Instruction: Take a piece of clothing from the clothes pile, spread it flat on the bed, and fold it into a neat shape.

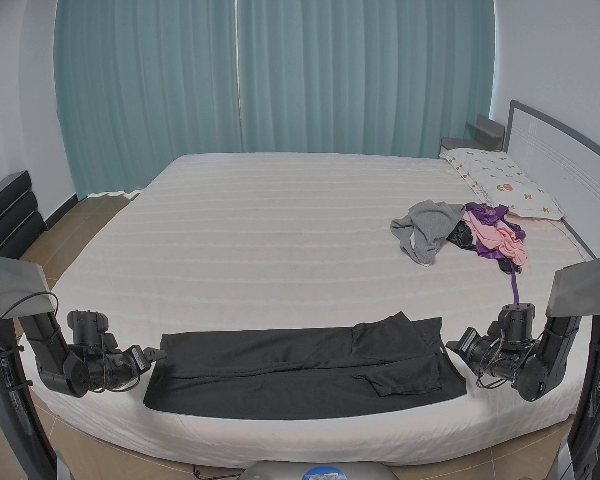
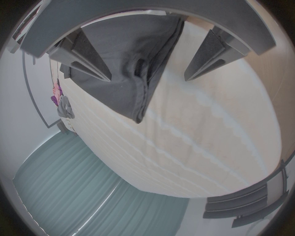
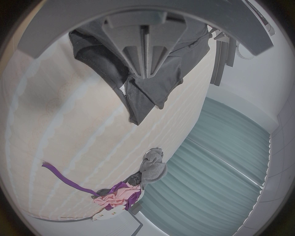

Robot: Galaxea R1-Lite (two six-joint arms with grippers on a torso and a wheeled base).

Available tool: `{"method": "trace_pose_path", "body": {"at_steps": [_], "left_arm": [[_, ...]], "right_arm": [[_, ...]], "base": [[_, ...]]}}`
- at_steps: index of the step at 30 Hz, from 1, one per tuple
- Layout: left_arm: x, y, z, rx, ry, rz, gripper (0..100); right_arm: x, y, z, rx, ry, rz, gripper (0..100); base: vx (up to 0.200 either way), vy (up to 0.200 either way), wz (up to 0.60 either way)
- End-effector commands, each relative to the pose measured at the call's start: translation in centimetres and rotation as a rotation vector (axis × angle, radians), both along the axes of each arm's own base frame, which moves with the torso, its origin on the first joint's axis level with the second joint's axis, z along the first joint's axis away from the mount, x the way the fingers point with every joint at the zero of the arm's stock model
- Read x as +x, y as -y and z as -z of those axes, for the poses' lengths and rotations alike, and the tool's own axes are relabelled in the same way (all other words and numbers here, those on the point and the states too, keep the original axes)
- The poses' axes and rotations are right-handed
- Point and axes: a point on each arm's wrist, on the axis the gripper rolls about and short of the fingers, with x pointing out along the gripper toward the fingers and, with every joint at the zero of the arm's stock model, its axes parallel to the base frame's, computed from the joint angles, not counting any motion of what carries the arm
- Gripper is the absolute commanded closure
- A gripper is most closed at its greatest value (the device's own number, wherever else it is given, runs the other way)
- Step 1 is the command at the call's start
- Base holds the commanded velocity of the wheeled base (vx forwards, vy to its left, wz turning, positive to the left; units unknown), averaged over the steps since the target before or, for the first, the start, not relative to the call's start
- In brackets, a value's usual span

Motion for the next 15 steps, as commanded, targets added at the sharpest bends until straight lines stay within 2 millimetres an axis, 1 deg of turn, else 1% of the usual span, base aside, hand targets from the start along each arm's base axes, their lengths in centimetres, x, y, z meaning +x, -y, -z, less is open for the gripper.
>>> {"method": "trace_pose_path", "body": {"at_steps": [1,2,5,11,14,15], "left_arm": [[4.0,0.0,-1.6,-0.048,0.06,0.09,0],[4.6,0.0,-1.8,-0.026,0.084,0.109,0],[5.0,-0.1,-1.7,0.031,0.1,0.17,0],[4.7,0.5,-0.5,0.072,0.063,0.243,0],[4.5,0.6,0.3,0.092,0.041,0.277,0],[4.3,0.6,0.9,0.102,0.03,0.295,0]], "right_arm": [[0.0,0.0,0.3,-0.001,-0.009,-0.001,100],[0.0,0.0,0.3,-0.002,-0.008,-0.002,100],[0.0,0.0,0.3,-0.002,-0.011,-0.002,100],[0.0,0.0,0.6,-0.003,-0.018,-0.002,100],[0.0,-0.1,0.6,-0.003,-0.02,-0.005,100],[0.0,-0.1,0.6,-0.003,-0.018,-0.004,100]], "base": [[0.0,0.0,0.0],[0.0,0.0,0.0],[0.0,0.0,0.0],[0.0,0.0,0.0],[0.0,0.0,0.0],[0.0,0.0,0.0]]}}
